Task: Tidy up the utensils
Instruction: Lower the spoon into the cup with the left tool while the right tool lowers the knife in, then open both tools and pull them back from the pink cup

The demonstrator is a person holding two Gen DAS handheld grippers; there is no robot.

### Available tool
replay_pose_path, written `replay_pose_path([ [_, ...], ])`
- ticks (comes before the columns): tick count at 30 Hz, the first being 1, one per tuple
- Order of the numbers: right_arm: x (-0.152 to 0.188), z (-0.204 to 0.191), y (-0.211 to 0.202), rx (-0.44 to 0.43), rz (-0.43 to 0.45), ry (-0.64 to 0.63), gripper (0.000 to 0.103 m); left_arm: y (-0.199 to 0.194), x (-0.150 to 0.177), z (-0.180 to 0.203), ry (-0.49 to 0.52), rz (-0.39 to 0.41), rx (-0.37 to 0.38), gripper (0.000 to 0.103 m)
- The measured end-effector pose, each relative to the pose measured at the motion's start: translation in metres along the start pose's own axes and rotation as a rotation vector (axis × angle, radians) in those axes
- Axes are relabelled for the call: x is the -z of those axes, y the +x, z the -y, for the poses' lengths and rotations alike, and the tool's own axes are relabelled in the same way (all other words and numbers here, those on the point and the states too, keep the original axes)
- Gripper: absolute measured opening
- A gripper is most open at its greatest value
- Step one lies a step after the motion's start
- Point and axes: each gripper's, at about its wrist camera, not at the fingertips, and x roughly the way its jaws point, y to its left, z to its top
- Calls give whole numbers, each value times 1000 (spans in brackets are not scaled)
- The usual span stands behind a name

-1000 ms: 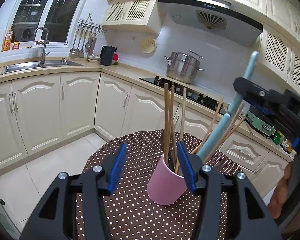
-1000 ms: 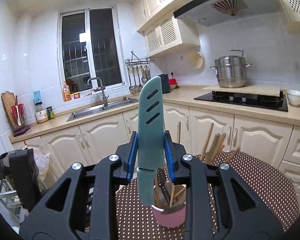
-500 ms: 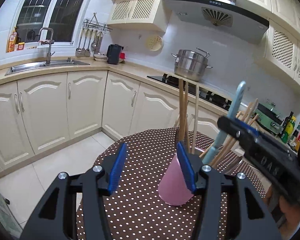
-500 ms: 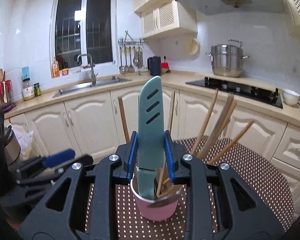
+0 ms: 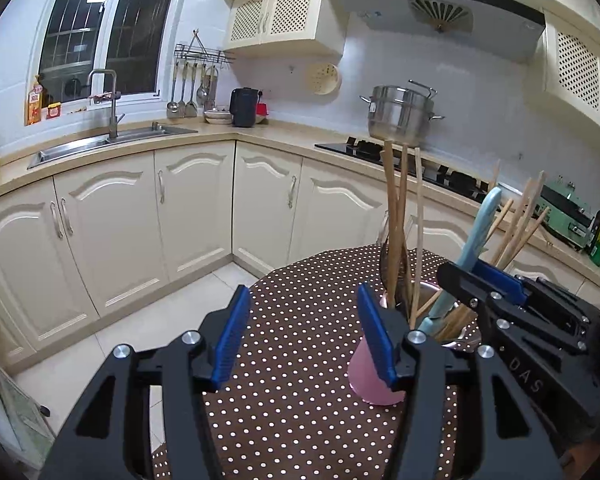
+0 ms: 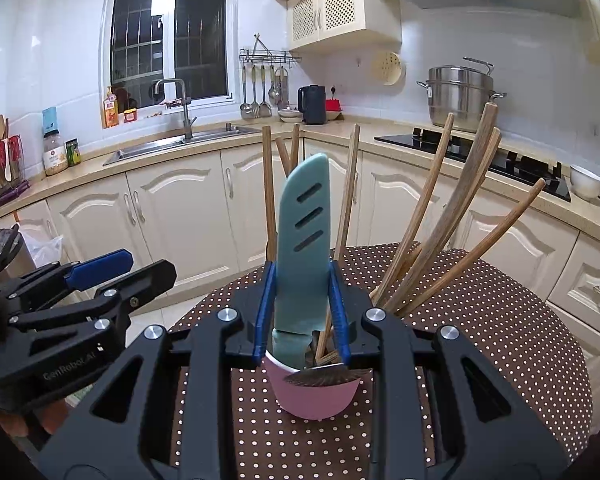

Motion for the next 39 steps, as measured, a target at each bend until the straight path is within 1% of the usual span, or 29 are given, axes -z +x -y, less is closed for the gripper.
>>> replay_pose_path([
  [3, -1, -1, 2, 15, -10, -23, 26, -2, 1, 2, 9, 1, -5, 54],
  [9, -2, 3, 1, 3, -23, 16, 27, -11, 2, 5, 32, 8, -13, 59],
  [16, -5, 4, -13, 7, 10, 30, 27, -22, 0, 5, 36, 17, -4, 61],
  [17, -6, 4, -15, 10, 13, 28, 31, -24, 0, 6, 37, 18, -2, 62],
  [18, -6, 4, -17, 15, 15, 27, 40, -25, 0, 7, 40, 20, -2, 62],
  [19, -6, 5, -20, 23, 21, 29, 46, -28, 0, 9, 43, 22, -2, 62],
  [20, -6, 6, -22, 27, 28, 33, 48, -30, 0, 10, 47, 25, -2, 62],
  [26, -5, 13, -36, 38, 40, 52, 48, -39, 0, 17, 58, 28, -1, 64],
  [32, -4, 15, -50, 44, 46, 59, 49, -46, 1, 29, 99, 12, -8, 67],
  [37, 2, 22, -67, 50, 46, 98, 54, -57, 5, 37, 107, 10, -3, 67],
  [39, 5, 24, -73, 49, 45, 115, 58, -64, 7, 40, 105, 13, 5, 67],
])
